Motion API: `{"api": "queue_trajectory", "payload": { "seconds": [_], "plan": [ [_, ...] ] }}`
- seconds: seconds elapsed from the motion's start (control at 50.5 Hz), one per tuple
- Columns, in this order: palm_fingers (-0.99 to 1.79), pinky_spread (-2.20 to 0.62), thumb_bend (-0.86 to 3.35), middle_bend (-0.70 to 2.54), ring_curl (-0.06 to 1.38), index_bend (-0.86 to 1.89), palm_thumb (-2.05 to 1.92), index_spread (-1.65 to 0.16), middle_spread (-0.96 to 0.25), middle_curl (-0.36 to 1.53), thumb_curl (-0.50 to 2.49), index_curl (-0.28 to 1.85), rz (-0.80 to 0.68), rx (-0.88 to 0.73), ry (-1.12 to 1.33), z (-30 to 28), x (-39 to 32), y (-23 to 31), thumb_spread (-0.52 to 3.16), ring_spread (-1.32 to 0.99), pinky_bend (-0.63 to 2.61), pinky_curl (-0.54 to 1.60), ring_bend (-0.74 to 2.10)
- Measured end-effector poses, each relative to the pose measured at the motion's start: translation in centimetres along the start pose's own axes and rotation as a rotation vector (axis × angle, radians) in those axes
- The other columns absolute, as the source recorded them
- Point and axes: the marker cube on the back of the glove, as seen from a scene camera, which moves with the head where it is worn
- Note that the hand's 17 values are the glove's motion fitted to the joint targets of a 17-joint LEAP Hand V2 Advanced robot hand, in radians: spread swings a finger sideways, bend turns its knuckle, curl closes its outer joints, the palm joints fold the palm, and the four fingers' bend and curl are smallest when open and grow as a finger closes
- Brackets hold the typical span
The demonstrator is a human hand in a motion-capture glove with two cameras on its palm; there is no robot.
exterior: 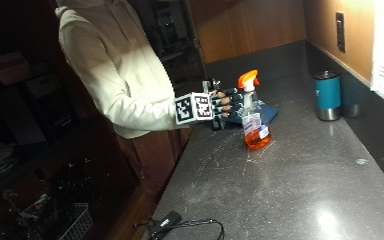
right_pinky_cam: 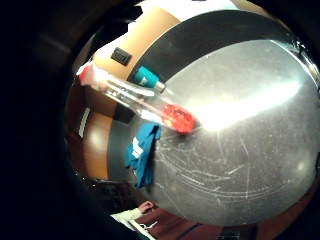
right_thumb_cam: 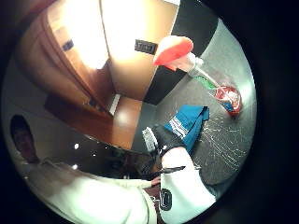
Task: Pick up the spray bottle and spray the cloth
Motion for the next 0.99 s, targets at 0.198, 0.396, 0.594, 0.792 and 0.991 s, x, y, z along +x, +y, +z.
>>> {"api": "queue_trajectory", "payload": {
  "seconds": [0.198, 0.396, 0.594, 0.792, 0.991],
  "plan": [
    [0.12, 0.17, -0.04, 0.19, 0.30, 0.11, 0.60, -0.34, -0.05, 0.33, 0.35, 0.18, 0.091, -0.028, -0.051, 2.2, 1.9, -2.1, 0.92, -0.04, 0.51, 0.37, 0.41],
    [0.11, 0.16, -0.03, 0.20, 0.31, 0.11, 0.59, -0.34, -0.05, 0.33, 0.35, 0.18, 0.129, -0.093, -0.076, 4.8, 2.6, -3.6, 0.90, -0.04, 0.52, 0.37, 0.43],
    [0.20, 0.15, -0.04, 0.24, 0.30, 0.16, 0.58, -0.35, -0.07, 0.35, 0.34, 0.20, 0.132, -0.131, -0.062, 6.7, 2.7, -5.0, 0.88, -0.05, 0.46, 0.34, 0.41],
    [0.60, 0.12, -0.03, 0.28, 0.29, 0.20, 0.59, -0.35, -0.10, 0.36, 0.34, 0.26, 0.128, -0.132, -0.020, 8.1, 2.6, -6.0, 0.86, -0.09, 0.32, 0.30, 0.44],
    [1.01, 0.03, -0.01, 0.31, 0.32, 0.23, 0.68, -0.32, -0.13, 0.38, 0.35, 0.33, 0.142, -0.120, 0.006, 8.8, 1.8, -7.5, 0.85, -0.15, 0.20, 0.29, 0.45]
  ]
}}
